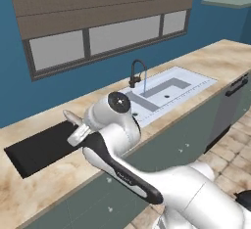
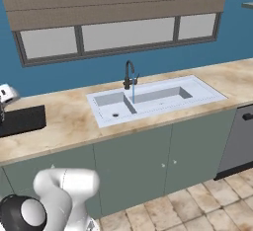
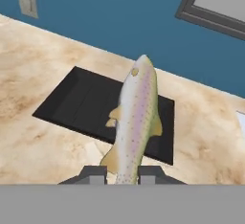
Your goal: Take the fish out of the fridge, briefly rinse it in the sink, and place it on the tray next to the sink.
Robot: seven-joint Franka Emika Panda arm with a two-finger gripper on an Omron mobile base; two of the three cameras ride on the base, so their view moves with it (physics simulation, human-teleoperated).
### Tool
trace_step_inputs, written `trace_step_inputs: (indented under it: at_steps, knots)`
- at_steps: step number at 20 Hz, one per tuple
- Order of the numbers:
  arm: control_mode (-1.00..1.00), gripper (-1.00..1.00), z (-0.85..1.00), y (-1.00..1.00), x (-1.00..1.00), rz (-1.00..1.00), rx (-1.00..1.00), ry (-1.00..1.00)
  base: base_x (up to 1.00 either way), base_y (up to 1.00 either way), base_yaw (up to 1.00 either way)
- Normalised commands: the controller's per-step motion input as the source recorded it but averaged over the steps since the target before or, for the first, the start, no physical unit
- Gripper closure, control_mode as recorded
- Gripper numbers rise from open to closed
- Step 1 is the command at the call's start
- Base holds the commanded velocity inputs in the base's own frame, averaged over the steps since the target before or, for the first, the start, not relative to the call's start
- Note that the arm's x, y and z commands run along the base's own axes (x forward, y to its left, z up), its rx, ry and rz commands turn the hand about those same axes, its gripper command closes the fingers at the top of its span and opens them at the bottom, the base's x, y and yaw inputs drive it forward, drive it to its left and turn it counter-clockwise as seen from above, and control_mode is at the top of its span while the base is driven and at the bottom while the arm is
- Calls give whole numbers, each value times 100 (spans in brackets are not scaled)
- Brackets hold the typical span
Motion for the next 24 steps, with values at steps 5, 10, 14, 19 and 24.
trace_step_inputs:
  at_steps: [5, 10, 14, 19, 24]
  knots:
    - [-100, 100, -14, 7, 91, -2, -4, 25, 0, 0, 0]
    - [-100, 100, -7, 42, 90, -6, -8, 48, 0, 0, 0]
    - [-100, 100, 5, 54, 53, -4, -20, 38, 0, 0, 0]
    - [-100, 100, -25, 40, -1, 0, -14, -3, 0, 0, 0]
    - [-100, 100, -63, 45, -1, 1, -8, -12, 0, 0, 0]
